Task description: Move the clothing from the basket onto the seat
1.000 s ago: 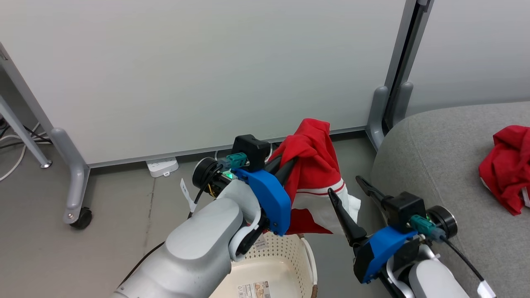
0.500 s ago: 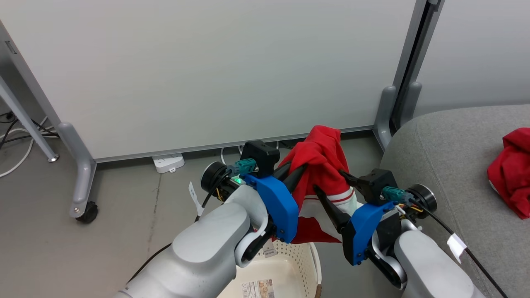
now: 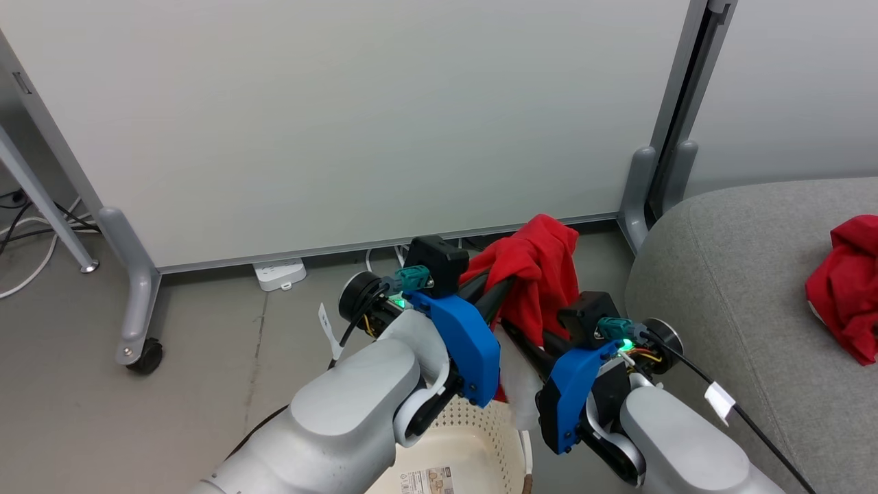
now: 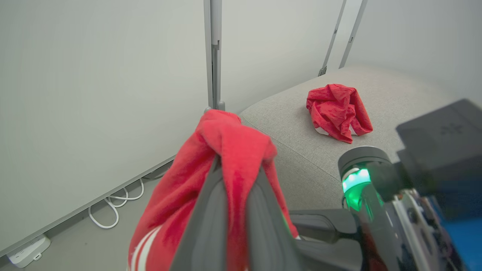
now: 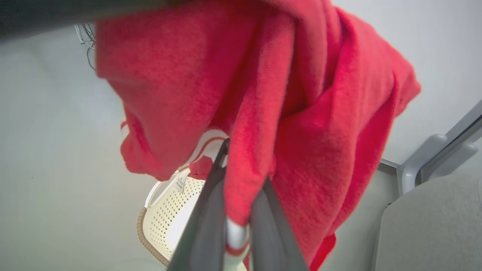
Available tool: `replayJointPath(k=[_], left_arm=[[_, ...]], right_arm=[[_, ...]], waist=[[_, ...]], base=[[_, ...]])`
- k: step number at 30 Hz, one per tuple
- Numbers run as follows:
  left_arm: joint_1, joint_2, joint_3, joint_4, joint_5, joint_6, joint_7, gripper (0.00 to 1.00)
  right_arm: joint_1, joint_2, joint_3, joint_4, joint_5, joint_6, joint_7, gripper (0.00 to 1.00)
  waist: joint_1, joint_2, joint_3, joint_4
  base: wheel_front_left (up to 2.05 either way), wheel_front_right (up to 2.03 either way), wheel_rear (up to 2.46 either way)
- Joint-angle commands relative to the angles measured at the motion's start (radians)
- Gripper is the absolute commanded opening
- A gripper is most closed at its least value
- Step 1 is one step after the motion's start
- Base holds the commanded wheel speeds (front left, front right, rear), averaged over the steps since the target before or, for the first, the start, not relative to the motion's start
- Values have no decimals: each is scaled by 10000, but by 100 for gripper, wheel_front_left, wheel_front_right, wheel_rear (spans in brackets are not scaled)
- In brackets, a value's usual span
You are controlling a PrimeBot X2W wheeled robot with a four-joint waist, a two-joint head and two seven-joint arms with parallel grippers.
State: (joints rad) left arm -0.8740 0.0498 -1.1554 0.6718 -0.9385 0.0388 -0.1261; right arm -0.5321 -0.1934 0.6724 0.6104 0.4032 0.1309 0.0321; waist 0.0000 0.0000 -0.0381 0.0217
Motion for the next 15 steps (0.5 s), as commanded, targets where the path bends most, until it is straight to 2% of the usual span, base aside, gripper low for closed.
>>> replayJointPath(k=[1, 15], left_arm=[[-85, 17, -35, 5, -88, 27, -94, 0], [-273, 17, -330, 231, -396, 119, -251, 0]], right_arm=[[-195, 29, 142, 167, 152, -3, -154, 0], [-654, -62, 586, 831, 475, -3, -675, 0]], waist=[[0, 0, -3, -27], [0, 0, -18, -203]], base=[[0, 0, 0], [0, 0, 0]])
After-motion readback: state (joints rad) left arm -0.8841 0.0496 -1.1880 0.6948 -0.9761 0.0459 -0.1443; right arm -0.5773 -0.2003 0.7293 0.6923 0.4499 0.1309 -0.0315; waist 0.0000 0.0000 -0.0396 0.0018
